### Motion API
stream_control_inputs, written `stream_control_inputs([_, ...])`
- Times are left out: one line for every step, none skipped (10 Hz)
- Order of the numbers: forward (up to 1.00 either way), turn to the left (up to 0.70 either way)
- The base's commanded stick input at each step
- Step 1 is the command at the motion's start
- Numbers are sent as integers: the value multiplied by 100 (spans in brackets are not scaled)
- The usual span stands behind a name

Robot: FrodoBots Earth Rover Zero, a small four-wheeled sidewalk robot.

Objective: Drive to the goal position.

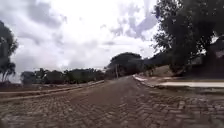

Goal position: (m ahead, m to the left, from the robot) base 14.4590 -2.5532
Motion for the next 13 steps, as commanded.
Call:
stream_control_inputs([70,0])
stream_control_inputs([70,0])
stream_control_inputs([70,0])
stream_control_inputs([70,0])
stream_control_inputs([70,0])
stream_control_inputs([70,0])
stream_control_inputs([70,0])
stream_control_inputs([70,0])
stream_control_inputs([70,0])
stream_control_inputs([70,0])
stream_control_inputs([70,0])
stream_control_inputs([70,0])
stream_control_inputs([70,0])
